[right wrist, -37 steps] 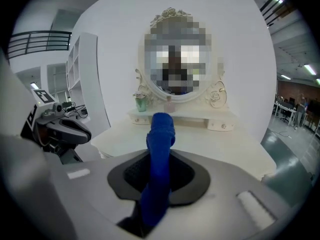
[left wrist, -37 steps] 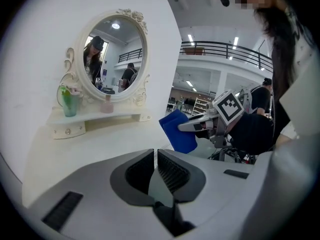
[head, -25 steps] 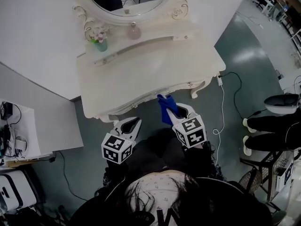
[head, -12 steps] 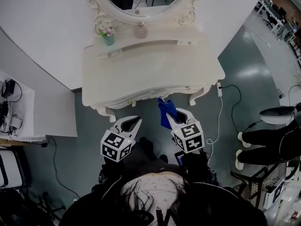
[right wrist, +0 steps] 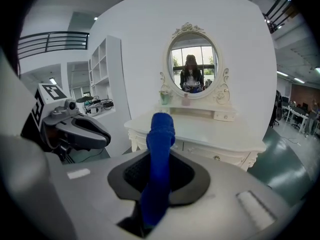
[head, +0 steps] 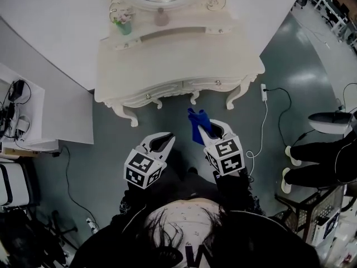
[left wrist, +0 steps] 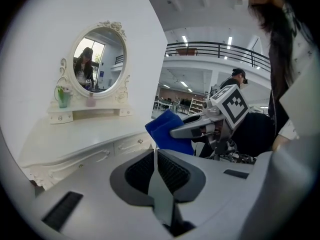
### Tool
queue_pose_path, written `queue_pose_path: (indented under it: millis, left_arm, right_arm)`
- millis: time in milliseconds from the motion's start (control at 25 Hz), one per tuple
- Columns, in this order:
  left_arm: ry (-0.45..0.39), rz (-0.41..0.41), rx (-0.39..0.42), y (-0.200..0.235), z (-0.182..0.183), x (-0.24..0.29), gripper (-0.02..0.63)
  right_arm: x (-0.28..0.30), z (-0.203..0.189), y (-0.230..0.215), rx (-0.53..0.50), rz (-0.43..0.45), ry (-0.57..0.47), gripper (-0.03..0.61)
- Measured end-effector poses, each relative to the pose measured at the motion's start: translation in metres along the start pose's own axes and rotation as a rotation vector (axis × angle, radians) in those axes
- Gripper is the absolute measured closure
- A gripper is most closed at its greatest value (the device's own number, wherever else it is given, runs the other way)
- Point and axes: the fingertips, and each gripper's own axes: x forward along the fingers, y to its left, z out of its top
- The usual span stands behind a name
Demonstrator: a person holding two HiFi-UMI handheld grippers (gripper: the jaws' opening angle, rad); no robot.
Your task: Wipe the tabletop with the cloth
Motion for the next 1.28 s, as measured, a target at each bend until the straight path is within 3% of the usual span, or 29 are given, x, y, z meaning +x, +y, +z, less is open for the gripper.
queue_pose_path:
  millis: [480, 1280]
  left_arm:
    - [-0.02, 0.053, -0.021, -0.06, -0.025, -0.009, 0.612]
    - [-0.009, 0.072, -0.006, -0.083, -0.035, -0.014, 0.612]
  right_arm:
    - [-0.048, -0.05, 0.01, -0.057, 0.057, 0.036, 0.502]
    - [-0.065, -0.065, 0.019, -0.086, 0.084, 0.035, 0.503]
